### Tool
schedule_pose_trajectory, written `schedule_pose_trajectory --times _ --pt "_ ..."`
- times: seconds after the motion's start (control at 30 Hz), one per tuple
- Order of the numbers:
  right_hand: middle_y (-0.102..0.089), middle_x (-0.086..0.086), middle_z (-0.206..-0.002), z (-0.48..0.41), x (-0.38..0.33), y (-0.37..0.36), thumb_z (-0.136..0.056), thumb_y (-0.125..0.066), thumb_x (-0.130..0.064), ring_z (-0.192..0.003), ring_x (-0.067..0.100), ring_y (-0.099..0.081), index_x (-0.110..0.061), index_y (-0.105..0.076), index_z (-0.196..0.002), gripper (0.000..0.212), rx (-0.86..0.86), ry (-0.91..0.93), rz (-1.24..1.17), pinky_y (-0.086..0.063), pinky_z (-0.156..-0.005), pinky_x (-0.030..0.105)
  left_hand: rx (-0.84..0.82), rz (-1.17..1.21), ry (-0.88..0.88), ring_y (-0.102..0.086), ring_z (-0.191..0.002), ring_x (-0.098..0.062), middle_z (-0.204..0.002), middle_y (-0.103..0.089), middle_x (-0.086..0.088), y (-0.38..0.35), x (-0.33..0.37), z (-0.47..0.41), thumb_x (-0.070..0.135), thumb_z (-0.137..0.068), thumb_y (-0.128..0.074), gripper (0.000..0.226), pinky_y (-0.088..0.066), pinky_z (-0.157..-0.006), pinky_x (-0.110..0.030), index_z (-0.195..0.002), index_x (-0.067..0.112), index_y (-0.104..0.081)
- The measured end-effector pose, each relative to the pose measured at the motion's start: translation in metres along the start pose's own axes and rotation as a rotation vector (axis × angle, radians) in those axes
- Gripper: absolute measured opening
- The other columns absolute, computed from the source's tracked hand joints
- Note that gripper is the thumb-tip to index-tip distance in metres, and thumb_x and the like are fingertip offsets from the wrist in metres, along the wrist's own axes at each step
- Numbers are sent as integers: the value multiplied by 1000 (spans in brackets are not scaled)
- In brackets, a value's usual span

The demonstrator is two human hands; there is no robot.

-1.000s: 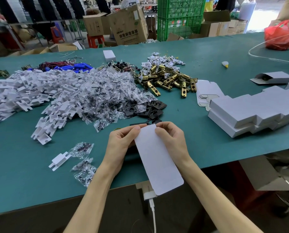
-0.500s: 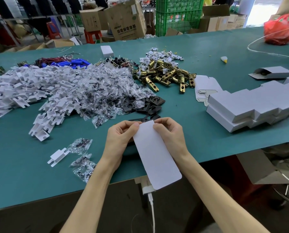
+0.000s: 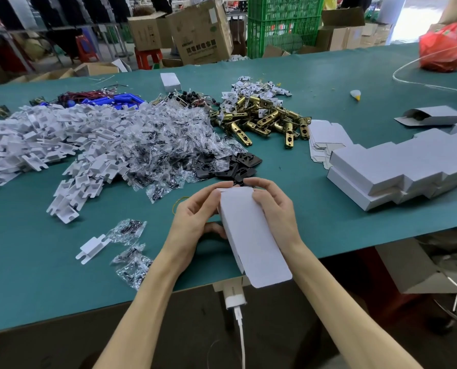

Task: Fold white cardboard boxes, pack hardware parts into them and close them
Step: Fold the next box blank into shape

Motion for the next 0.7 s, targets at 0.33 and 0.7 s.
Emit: schedule_pose_trajectory --times 0.33,0.7 --pt "-75 2 -110 0 -1 -8 -102 -50 -6 -83 8 -63 -4 -69 -104 19 -133 -12 -29 -51 -67 17 -31 126 -25 -63 -113 -26 -134 -67 -11 -6 10 3 52 -83 -79 39 -59 -82 -43 -103 20 -69" --pt "-75 -8 -96 -2 3 -10 -103 -49 -8 -72 2 -63 3 -66 -112 23 -164 -88 -23 -49 -60 14 11 111 -35 -65 -115 -23 -129 -70 -11 -5 9 2 31 -97 -63 12 -57 -88 -44 -97 20 -67"
Point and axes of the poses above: each hand's wrist, its own z-axis away from the middle knuckle, its own y-axis out of the back of the hand, x = y × z, the point moved 7 cm from there along -z, towards the middle knuckle
